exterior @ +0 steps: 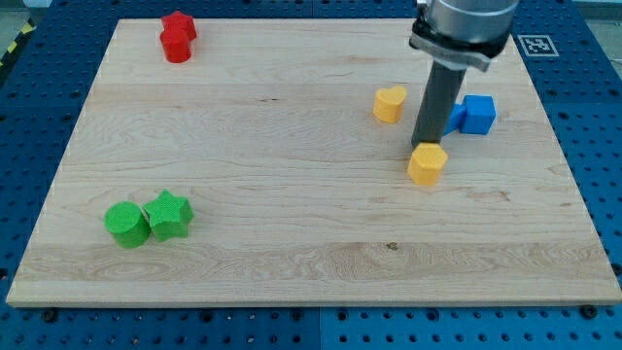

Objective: Move the yellow hexagon to the bottom center

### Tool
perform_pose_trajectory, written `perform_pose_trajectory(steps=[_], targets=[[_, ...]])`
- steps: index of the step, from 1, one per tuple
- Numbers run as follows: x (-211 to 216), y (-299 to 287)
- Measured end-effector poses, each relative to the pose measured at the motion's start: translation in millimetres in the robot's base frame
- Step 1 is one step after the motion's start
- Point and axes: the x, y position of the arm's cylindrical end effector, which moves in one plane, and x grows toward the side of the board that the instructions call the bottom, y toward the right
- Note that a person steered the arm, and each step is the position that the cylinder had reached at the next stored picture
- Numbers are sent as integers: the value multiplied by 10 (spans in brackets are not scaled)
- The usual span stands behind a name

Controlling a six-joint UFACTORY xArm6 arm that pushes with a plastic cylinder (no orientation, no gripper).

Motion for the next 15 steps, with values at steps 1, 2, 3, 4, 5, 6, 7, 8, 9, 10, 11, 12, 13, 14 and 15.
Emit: perform_pose_trajectory(steps=[1,2,3,4,5,6,7,8,9,10,11,12,13,14,15], targets=[[389,0],[696,55],[1031,273],[1331,460],[1315,472],[1216,469],[1204,331],[1133,123],[1132,-15],[1107,-66],[1060,-86],[1060,-148],[1060,-332],[1060,-476],[1051,-644]])
